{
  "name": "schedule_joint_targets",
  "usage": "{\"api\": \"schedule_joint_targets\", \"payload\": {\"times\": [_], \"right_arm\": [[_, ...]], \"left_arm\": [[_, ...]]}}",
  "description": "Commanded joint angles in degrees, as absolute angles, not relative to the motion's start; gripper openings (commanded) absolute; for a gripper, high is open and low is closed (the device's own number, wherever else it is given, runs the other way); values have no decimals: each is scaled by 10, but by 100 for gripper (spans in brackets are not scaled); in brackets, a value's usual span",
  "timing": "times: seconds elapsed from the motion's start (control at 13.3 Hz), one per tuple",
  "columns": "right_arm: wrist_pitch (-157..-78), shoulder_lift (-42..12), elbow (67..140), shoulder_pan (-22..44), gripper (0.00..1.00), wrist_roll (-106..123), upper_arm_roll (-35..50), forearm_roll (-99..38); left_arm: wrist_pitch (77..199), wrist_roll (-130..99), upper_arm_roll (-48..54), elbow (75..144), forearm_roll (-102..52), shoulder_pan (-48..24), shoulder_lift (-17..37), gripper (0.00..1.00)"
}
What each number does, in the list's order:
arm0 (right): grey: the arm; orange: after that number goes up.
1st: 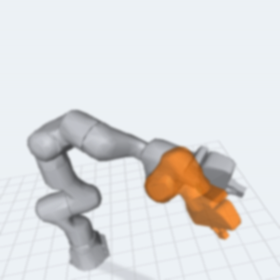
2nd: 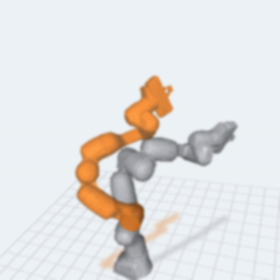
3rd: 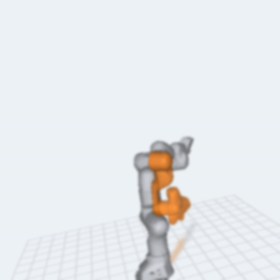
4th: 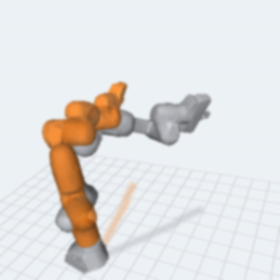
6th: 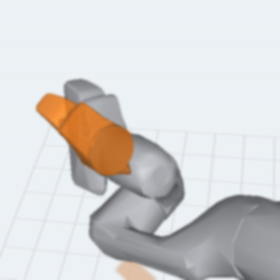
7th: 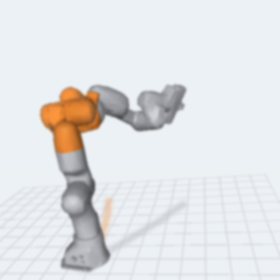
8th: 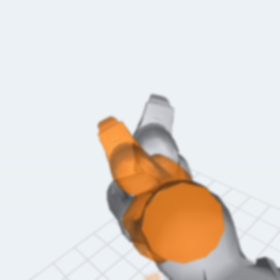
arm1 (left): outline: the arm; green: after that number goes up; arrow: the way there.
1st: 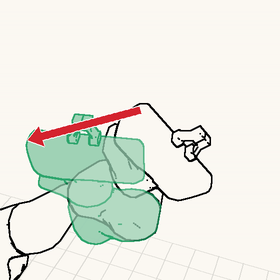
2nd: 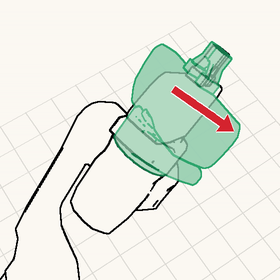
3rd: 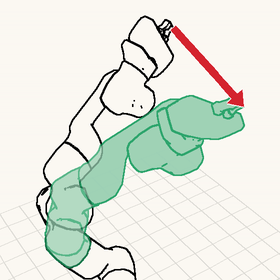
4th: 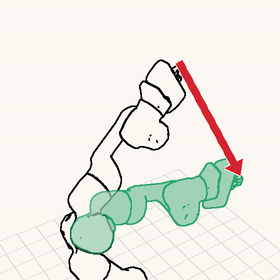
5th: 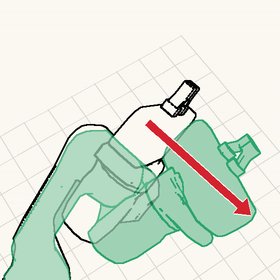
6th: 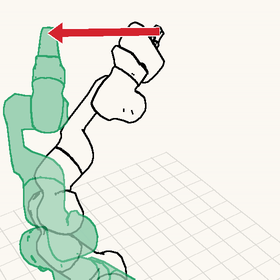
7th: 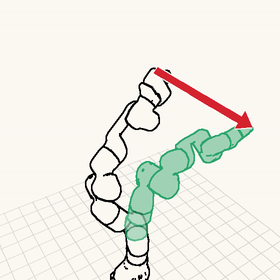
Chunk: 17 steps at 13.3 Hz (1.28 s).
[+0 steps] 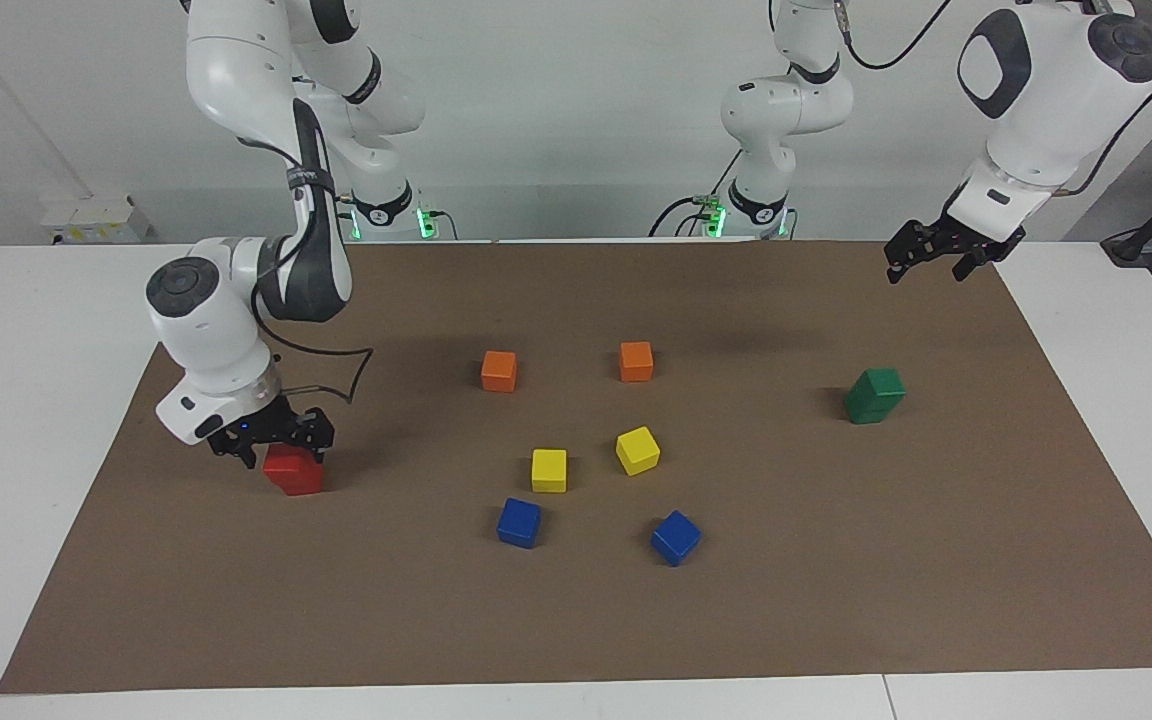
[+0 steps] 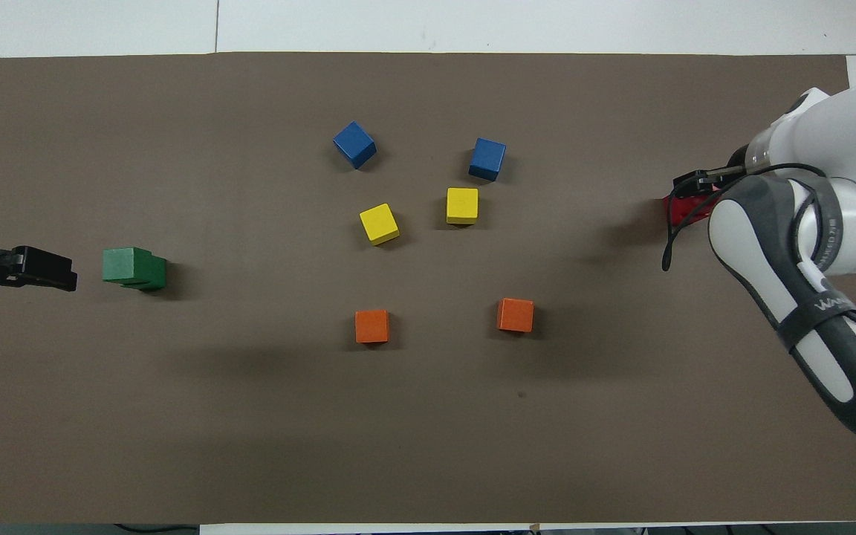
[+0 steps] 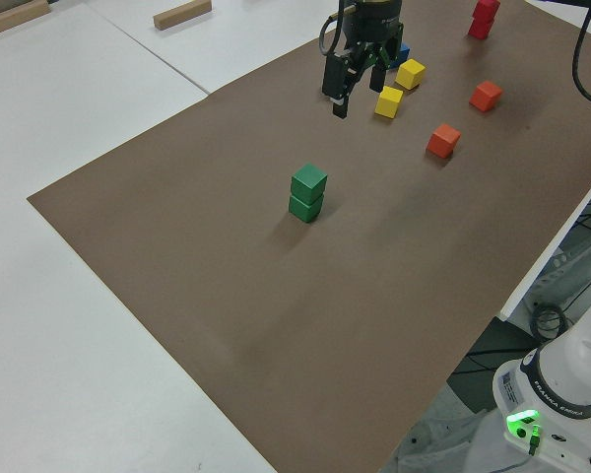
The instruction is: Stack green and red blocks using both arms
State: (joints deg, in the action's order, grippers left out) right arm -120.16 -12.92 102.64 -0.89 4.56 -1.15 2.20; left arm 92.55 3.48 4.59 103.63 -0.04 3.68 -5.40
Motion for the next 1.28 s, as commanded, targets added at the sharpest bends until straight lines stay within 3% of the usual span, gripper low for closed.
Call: {"api": "schedule_joint_targets", "payload": {"times": [0.0,0.15,0.3,0.68,1.2], "right_arm": [[-1136,-71,1032,-18,100,60,-7,11],[-1090,-39,1030,-18,100,59,-8,14],[-1043,-14,1014,-18,100,59,-9,15],[-902,-13,924,-20,100,56,-4,16],[-870,18,914,-18,100,55,-4,22]], "left_arm": [[936,40,39,1020,-4,28,-41,100],[919,39,40,963,-4,27,-1,100],[917,38,40,964,-4,26,0,100],[919,37,40,988,-4,23,-13,100],[923,38,39,991,-3,23,-17,100]]}}
